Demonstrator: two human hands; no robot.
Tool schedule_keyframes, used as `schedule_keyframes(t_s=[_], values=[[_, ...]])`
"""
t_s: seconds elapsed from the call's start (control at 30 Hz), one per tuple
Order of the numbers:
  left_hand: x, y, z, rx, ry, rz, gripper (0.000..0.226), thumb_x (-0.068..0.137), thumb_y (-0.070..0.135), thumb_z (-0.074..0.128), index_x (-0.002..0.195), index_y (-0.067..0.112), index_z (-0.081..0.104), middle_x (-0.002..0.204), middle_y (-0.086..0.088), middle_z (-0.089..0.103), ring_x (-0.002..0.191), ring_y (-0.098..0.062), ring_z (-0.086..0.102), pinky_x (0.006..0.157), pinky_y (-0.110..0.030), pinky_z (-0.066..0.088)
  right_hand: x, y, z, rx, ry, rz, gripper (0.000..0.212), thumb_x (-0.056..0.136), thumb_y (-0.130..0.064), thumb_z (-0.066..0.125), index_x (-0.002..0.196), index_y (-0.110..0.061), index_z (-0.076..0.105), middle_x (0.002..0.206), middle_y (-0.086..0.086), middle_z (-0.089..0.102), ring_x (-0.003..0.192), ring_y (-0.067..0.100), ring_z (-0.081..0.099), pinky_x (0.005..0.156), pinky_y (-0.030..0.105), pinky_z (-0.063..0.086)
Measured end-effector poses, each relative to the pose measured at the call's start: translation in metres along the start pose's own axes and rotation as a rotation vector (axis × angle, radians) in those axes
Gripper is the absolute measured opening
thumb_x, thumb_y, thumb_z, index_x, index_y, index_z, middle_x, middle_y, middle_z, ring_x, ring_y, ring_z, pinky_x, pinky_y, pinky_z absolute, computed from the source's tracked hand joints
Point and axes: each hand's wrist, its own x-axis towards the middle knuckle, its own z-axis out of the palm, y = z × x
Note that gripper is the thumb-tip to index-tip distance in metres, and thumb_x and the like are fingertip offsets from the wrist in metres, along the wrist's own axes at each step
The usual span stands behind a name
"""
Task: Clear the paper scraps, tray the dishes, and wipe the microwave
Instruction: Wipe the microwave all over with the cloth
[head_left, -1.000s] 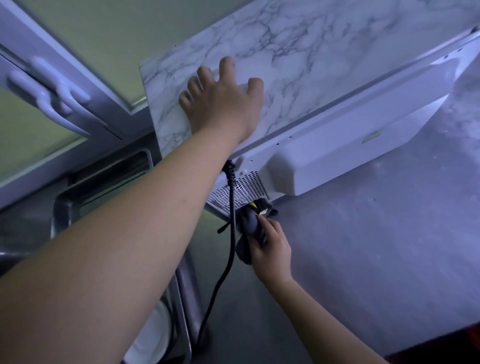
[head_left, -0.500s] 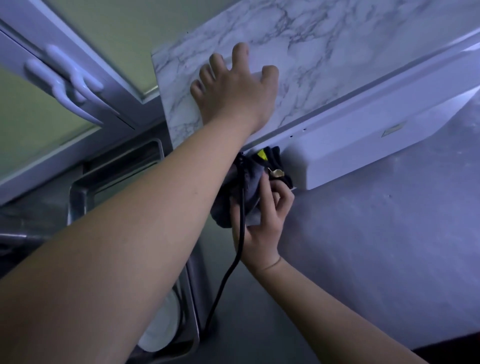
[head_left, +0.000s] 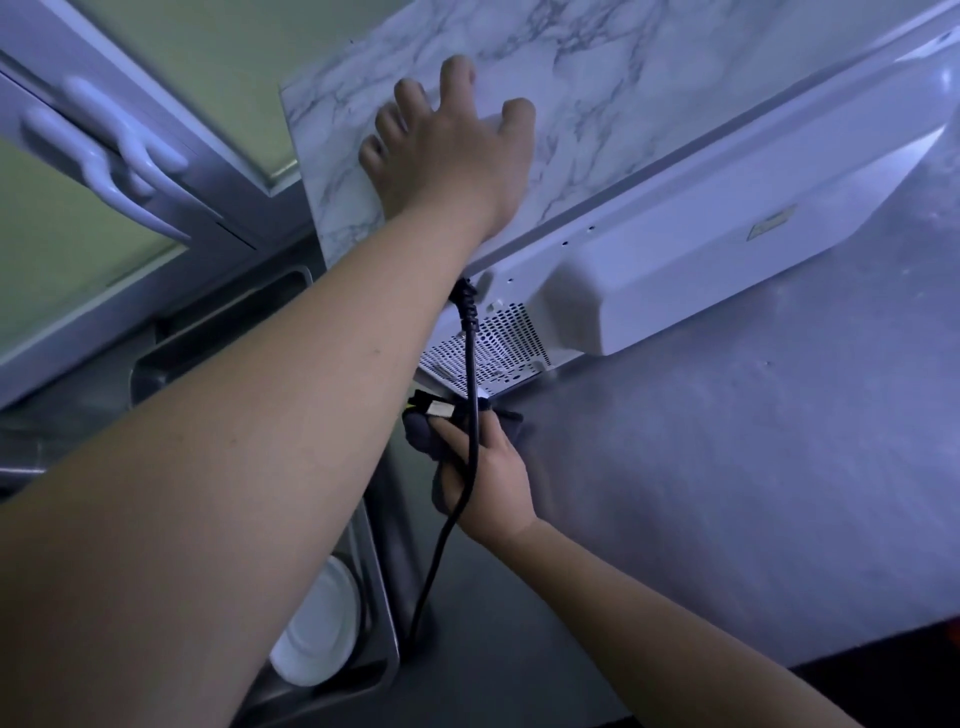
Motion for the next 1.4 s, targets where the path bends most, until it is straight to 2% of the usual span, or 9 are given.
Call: schedule_keyframes(t_s=[0.17,0.43,0.53,0.7,0.87,1.0,1.13,1.27,1.4], values=[[0.001,0.001,0.0,0.007,-0.001,0.002,0.051,0.089,0.054,0.031,0.133,0.03,0.042,0.134,-0.005,0.039,0.126,-0.029,0.035,0.103,-0.041,0.021,-0.046,-0.007,-0.039,0.214,0.05,0.097,0.059,0.081,-0.013,0.06,0.131,-0.042,0.047,0.113,-0.015,0.038,0.103,-0.011,0.047,0.089,0.004,0.037],[0.002,0.001,0.001,0.027,-0.006,0.001,0.054,0.088,0.054,0.029,0.135,0.029,0.04,0.137,-0.007,0.038,0.126,-0.03,0.034,0.103,-0.043,0.021,0.01,-0.006,-0.056,0.231,0.534,0.136,0.06,0.085,-0.006,0.06,0.143,-0.015,0.046,0.139,0.012,0.045,0.134,0.011,0.041,0.11,0.012,0.028],[0.001,0.0,0.002,0.032,-0.01,0.006,0.054,0.089,0.054,0.028,0.136,0.029,0.039,0.138,-0.007,0.038,0.126,-0.03,0.034,0.104,-0.043,0.021,0.027,-0.001,-0.031,0.262,0.534,0.234,0.067,0.086,0.0,0.062,0.148,-0.012,0.041,0.147,0.012,0.044,0.139,0.02,0.038,0.114,0.013,0.024],[0.002,0.0,0.003,0.029,-0.007,0.007,0.057,0.09,0.053,0.028,0.139,0.028,0.038,0.139,-0.008,0.037,0.126,-0.03,0.034,0.104,-0.043,0.021,0.017,0.0,0.001,0.542,0.438,0.707,0.077,0.09,-0.02,0.064,0.152,-0.047,0.026,0.139,0.0,0.058,0.122,0.007,0.053,0.104,0.019,0.037],[0.003,0.0,0.004,0.03,0.0,0.015,0.058,0.09,0.053,0.03,0.142,0.029,0.036,0.141,-0.008,0.037,0.125,-0.031,0.035,0.103,-0.044,0.023,0.011,-0.011,0.015,0.67,0.397,0.685,0.061,0.089,-0.008,0.062,0.145,-0.027,0.049,0.134,0.01,0.063,0.127,0.024,0.057,0.112,0.046,0.042],[0.003,0.0,0.003,0.037,-0.011,0.015,0.059,0.09,0.052,0.028,0.143,0.027,0.036,0.143,-0.009,0.036,0.126,-0.032,0.034,0.104,-0.045,0.023,-0.001,-0.014,0.005,0.745,0.232,0.648,0.049,0.081,0.001,0.051,0.125,-0.019,0.062,0.105,0.019,0.071,0.096,0.034,0.07,0.092,0.059,0.054],[0.003,0.003,0.002,0.04,-0.024,0.004,0.06,0.089,0.052,0.027,0.143,0.027,0.036,0.145,-0.011,0.035,0.128,-0.034,0.034,0.106,-0.049,0.024,-0.022,0.003,-0.019,0.596,0.001,0.583,0.054,0.077,0.004,0.06,0.124,-0.023,0.065,0.106,0.001,0.074,0.1,0.022,0.07,0.09,0.039,0.057],[0.002,0.003,0.001,0.035,-0.038,0.001,0.062,0.09,0.052,0.025,0.146,0.027,0.033,0.15,-0.012,0.031,0.132,-0.035,0.031,0.109,-0.053,0.021,-0.037,0.008,-0.048,0.722,0.246,0.592,0.063,0.08,0.012,0.056,0.127,-0.03,0.063,0.1,0.0,0.076,0.087,0.013,0.072,0.072,0.026,0.056],[0.002,0.004,0.0,0.057,-0.06,0.009,0.066,0.092,0.053,0.022,0.151,0.026,0.025,0.155,-0.013,0.024,0.136,-0.036,0.027,0.11,-0.053,0.019,-0.004,0.009,-0.058,0.731,0.604,0.611,0.064,0.084,0.009,0.057,0.138,-0.025,0.056,0.121,0.008,0.07,0.109,0.02,0.066,0.095,0.037,0.053]])
